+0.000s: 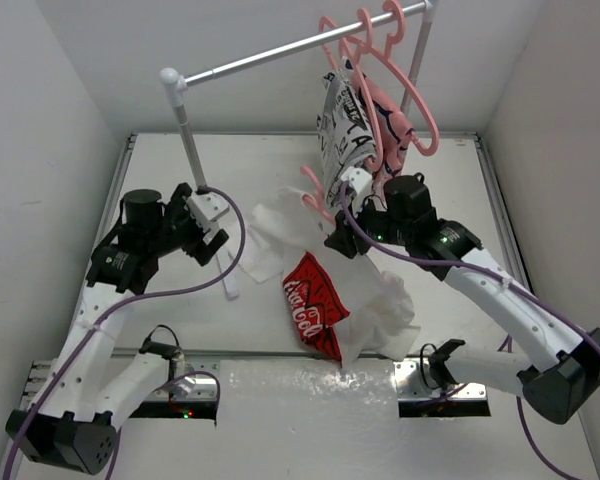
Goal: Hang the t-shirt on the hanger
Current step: Place the hanger at the clothesline.
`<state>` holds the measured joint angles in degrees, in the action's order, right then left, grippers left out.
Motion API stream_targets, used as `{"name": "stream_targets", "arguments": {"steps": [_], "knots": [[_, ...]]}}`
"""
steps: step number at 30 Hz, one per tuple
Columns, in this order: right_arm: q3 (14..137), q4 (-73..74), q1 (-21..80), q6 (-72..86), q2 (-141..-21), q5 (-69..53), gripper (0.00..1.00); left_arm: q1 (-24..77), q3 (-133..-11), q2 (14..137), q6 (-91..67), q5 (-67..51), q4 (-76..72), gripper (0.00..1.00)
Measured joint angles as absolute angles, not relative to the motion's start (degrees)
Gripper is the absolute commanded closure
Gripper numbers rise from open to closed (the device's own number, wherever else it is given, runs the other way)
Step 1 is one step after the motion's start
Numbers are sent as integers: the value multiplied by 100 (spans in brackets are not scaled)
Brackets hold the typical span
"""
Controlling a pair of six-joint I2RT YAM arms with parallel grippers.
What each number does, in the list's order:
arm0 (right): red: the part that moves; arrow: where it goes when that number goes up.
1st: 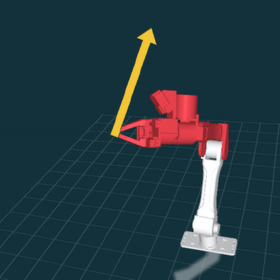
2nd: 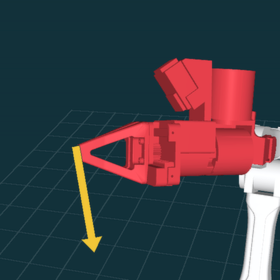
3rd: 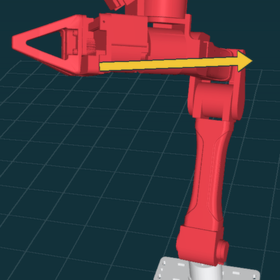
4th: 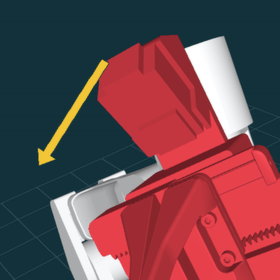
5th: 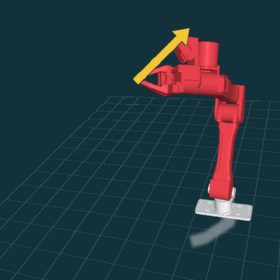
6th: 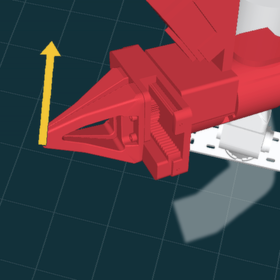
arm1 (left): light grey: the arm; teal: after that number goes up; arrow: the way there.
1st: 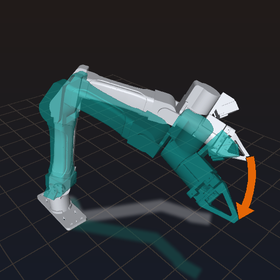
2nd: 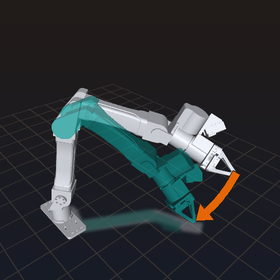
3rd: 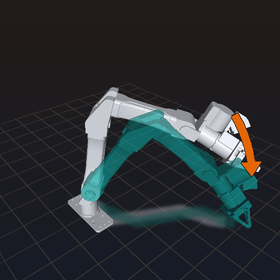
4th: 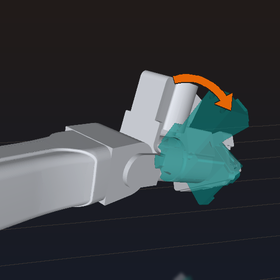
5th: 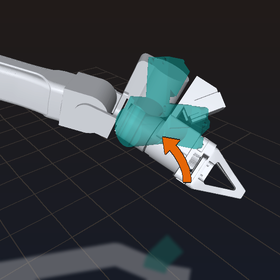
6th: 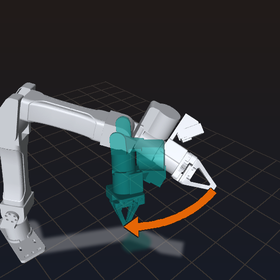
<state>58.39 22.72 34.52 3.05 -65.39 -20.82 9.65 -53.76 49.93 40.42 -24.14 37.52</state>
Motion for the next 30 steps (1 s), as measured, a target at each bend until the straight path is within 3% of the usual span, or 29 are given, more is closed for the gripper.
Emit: {"name": "stream_targets", "arguments": {"steps": [15, 20, 30], "knots": [[6700, 1653, 3426, 1426, -6523, -1179, 100, 965, -5011, 3671, 2847, -2401, 2755, 17], [6748, 1197, 3426, 1557, -6584, -1100, 100, 965, -5000, 3597, 2810, -2377, 2665, 17], [8034, 574, 3426, 1472, -7310, -937, 100, 965, -4799, 3575, 2794, -2344, 2591, 17]]}}
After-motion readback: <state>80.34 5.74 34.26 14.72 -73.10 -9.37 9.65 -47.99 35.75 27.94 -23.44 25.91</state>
